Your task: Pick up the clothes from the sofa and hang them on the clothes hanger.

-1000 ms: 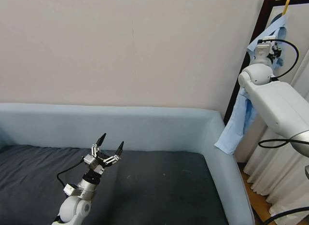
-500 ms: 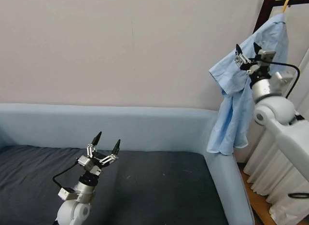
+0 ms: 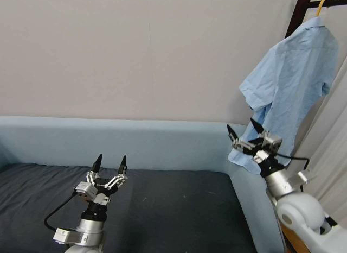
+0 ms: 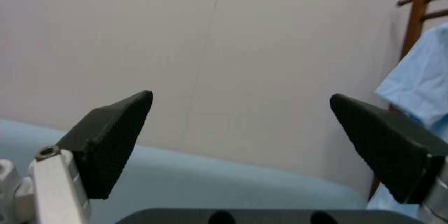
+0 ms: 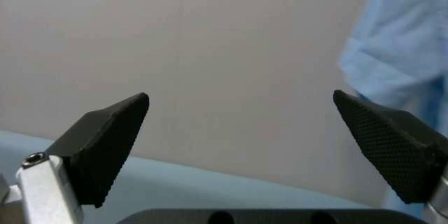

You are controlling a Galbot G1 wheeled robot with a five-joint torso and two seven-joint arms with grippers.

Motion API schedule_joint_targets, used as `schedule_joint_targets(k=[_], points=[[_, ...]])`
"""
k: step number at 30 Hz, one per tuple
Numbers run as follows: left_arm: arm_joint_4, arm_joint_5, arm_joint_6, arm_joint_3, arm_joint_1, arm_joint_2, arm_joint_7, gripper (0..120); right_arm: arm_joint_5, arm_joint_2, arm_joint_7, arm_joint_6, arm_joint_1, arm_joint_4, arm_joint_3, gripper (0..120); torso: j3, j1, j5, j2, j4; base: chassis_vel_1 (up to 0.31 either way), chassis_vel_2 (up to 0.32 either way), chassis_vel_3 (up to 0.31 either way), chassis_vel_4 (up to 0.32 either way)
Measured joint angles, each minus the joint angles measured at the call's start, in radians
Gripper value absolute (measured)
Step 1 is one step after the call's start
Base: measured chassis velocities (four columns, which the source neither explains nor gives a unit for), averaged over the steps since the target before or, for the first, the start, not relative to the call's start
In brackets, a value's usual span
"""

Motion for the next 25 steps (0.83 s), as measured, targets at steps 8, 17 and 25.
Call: schedule_joint_targets(k=[8, 17, 25], points=[[-0.014, 0.216, -0.052, 0.031, 0.101, -0.087, -0.079, 100, -0.237, 0.200, 0.039, -0.044, -0.226, 0.029, 0.154, 100, 0.000, 0.000, 0.0000, 0.000, -0.0002, 0.000, 0.000, 0.000, 0.000], [-0.055, 0.267, -0.067, 0.061, 0.215, -0.117, -0.094, 100, -0.459, 0.461, 0.033, -0.018, -0.494, 0.088, 0.280, 100, 0.000, 0.000, -0.0006, 0.000, 0.0000, 0.000, 0.000, 0.000, 0.000], [-0.071, 0.308, -0.055, 0.074, 0.257, -0.104, -0.129, 100, -0.492, 0.524, 0.042, 0.039, -0.636, 0.112, 0.273, 100, 0.000, 0.000, -0.0004, 0.000, 0.0003, 0.000, 0.000, 0.000, 0.000]])
